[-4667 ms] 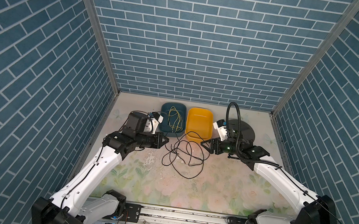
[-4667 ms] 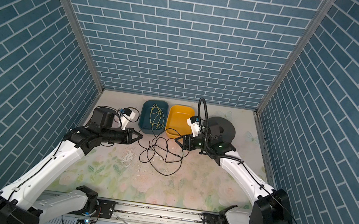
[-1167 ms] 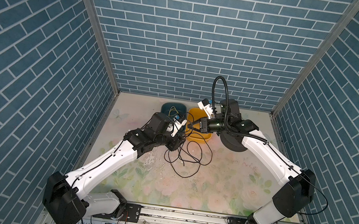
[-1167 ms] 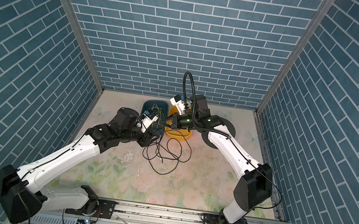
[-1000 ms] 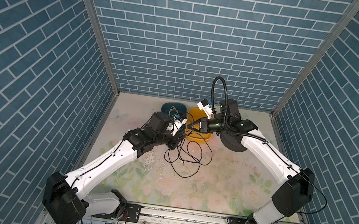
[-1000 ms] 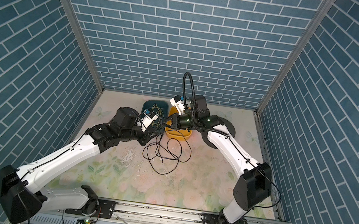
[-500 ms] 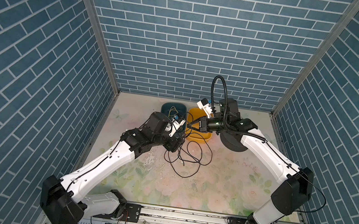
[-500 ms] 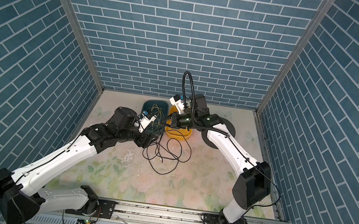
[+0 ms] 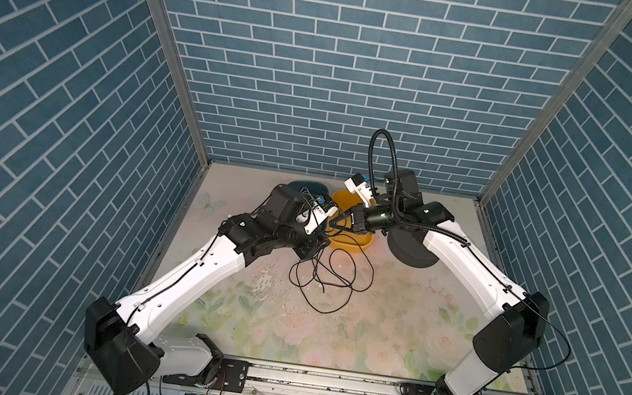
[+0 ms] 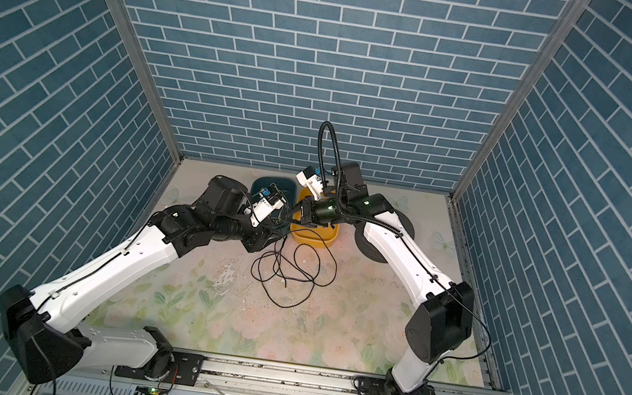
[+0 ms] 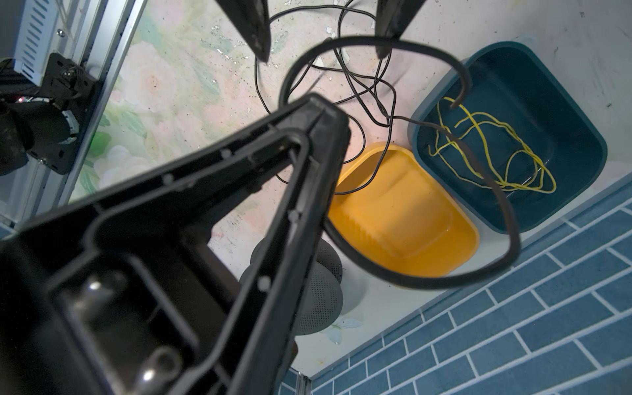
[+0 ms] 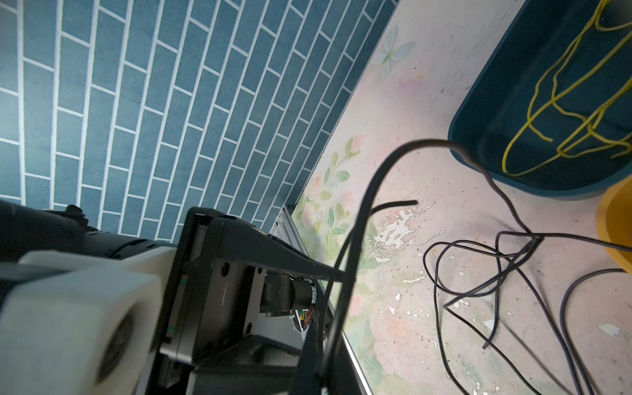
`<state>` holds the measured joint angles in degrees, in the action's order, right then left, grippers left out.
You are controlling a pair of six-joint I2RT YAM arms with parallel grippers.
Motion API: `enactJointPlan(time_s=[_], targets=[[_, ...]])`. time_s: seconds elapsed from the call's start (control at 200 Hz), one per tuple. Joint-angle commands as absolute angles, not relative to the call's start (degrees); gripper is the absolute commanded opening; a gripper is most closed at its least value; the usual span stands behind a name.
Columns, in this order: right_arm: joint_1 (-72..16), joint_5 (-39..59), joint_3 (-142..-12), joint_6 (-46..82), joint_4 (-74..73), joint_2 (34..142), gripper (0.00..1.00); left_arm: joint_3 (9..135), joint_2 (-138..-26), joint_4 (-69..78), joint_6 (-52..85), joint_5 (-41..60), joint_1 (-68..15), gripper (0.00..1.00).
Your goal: Wrap the cables
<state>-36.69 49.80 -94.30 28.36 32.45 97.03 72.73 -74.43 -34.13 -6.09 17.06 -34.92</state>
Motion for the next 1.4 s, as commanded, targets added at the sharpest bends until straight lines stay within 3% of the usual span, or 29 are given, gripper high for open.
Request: enactJointPlan(time_s=[0.0,0.215,0.345,0.505,0.55,0.605,0.63,0.815,0.9,1.185,1.395], targets=[[-36.4,51.5,-97.3,26.0,34.0,97.9,0.0,74.3,-75.0,-35.9,-7.1,18.7,-35.1,0.41],[-35.3,49.6,-96.7,27.9,31.8,97.5,0.0,75.1,-75.3,-37.0,-6.9,19.2,-34.6,0.11],[-35.1,51.3,-96.8,29.5,30.0,98.3,0.0,74.9,-75.4,-36.7,-6.4,20.3,-34.6,0.05],[-35.1,51.7,-96.9,29.8,29.9,98.9,0.0,75.2,-75.4,-37.1,-6.2,18.9,-34.5,0.05],[-35.0,51.6,-97.1,29.4,30.3,98.9,0.0,75.4,-75.2,-37.7,-6.6,18.5,-34.6,0.14],[-34.9,50.9,-97.4,28.6,31.5,98.9,0.0,75.6,-74.7,-38.4,-7.3,17.7,-34.5,0.47],[-34.8,50.3,-97.7,28.2,32.1,98.9,0.0,75.5,-74.3,-38.7,-7.6,17.5,-34.6,0.56],[-34.3,49.7,-100.1,23.6,38.3,99.7,0.0,75.8,-71.7,-41.9,-10.6,17.0,-33.9,0.68],[-34.1,51.7,-100.3,22.1,39.4,99.4,0.0,75.8,-70.9,-43.0,-12.6,16.3,-33.7,0.85],[-33.8,55.7,-101.0,18.5,42.3,98.9,0.0,77.1,-72.6,-41.5,-15.3,19.0,-33.7,0.83],[-33.8,58.2,-99.4,22.7,36.2,98.2,0.0,77.6,-76.4,-38.3,-13.9,24.3,-34.0,0.74]])
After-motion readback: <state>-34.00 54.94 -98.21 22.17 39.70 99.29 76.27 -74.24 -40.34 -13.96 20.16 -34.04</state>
